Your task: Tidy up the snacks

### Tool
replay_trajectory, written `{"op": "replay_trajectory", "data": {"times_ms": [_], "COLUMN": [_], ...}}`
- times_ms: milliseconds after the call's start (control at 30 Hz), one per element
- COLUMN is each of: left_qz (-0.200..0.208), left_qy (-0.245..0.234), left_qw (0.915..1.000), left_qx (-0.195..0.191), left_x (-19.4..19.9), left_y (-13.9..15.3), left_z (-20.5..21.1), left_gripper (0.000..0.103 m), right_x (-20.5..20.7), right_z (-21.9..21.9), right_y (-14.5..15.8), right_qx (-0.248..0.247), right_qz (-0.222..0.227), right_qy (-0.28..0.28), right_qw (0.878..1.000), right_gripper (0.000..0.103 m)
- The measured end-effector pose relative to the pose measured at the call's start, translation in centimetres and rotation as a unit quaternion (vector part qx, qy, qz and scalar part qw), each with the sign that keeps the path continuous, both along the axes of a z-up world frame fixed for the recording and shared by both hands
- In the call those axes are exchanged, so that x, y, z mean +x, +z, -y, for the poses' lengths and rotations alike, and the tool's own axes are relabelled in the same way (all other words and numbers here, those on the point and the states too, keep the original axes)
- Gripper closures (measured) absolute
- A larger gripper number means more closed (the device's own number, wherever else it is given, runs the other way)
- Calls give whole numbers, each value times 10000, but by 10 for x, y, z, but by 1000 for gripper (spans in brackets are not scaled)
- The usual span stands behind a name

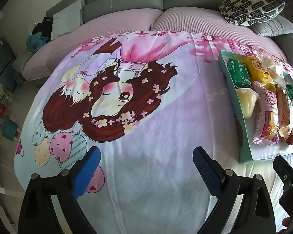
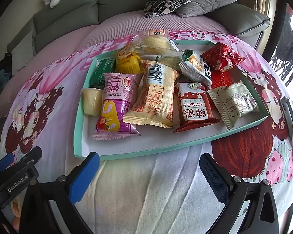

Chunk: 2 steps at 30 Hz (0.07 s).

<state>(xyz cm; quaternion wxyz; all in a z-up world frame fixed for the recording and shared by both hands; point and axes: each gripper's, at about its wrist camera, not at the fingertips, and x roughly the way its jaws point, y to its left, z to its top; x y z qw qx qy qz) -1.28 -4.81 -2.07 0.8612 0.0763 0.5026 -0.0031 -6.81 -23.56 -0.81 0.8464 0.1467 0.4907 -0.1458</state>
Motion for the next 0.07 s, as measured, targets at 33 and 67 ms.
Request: {"op": "replay_trajectory", "data": {"times_ms": [33,67], "left_qz": [-17,-42], "left_qy": [1,11], "left_qw": [10000,10000], "left_qx": [-20,-47], "left_x": [0,1], "left_y": [0,-1], "left_z": [0,-1], "left_gripper": [7,7], "right_x": [0,0], "right_z": [0,0], "right_y": [0,0], "right_qx": [1,1], "right_qz": [1,0], "right_qy": [0,1], "right_qw": [10000,10000], "right_gripper": [0,0]}}
